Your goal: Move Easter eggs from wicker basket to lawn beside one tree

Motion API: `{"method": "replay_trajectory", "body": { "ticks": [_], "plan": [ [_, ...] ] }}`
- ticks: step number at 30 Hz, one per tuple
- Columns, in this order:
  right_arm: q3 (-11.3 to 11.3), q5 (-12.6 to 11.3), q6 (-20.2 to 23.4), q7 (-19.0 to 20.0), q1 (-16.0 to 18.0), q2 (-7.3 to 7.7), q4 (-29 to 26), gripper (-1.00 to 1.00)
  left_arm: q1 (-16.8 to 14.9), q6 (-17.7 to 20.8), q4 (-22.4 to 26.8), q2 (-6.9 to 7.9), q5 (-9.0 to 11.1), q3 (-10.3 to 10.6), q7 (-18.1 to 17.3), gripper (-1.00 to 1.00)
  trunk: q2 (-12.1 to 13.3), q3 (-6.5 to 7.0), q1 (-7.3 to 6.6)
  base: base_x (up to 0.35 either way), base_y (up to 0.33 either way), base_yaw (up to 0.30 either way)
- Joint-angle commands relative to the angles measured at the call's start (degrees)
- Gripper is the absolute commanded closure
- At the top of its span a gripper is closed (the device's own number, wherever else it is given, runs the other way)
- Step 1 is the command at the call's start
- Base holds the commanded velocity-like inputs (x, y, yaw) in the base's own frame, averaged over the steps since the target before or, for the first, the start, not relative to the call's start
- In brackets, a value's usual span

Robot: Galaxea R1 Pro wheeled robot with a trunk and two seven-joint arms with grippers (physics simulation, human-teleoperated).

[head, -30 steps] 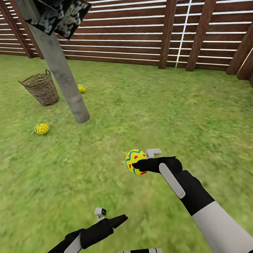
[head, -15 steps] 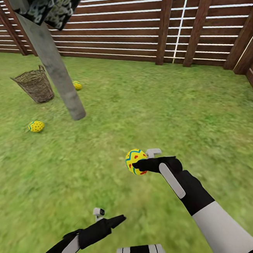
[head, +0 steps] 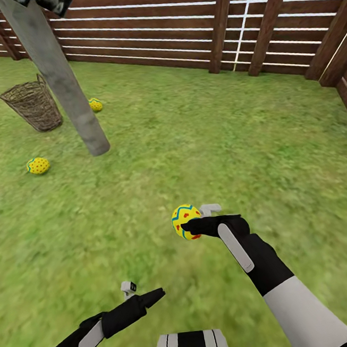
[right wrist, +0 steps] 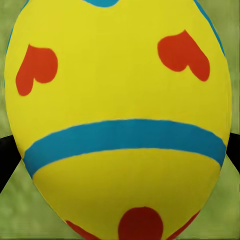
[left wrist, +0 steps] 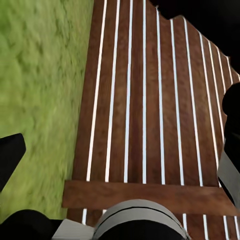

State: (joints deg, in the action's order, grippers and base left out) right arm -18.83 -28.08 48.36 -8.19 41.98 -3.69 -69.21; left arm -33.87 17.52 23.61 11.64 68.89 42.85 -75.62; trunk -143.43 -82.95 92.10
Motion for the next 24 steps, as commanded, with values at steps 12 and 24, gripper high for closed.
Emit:
{"method": "replay_trajectory", "body": {
  "ticks": [12, 24],
  "plan": [
    [-0.04, -0.66, 0.12, -0.6, 0.03, 0.0, -0.05, 1.0, -0.05, 0.62, 0.12, 0.05, 0.46, 0.39, -0.58, -1.0, -0.18, -3.8, 0.29, 0.0, 0.0, 0.0],
    [-0.14, -0.74, -0.36, -0.6, 0.03, -0.01, -0.05, 1.0, -0.05, 0.6, 0.04, 0.05, 0.49, 0.38, -0.37, -1.0, -0.23, -5.12, 0.4, 0.05, -0.048, 0.093]
  ]
}}
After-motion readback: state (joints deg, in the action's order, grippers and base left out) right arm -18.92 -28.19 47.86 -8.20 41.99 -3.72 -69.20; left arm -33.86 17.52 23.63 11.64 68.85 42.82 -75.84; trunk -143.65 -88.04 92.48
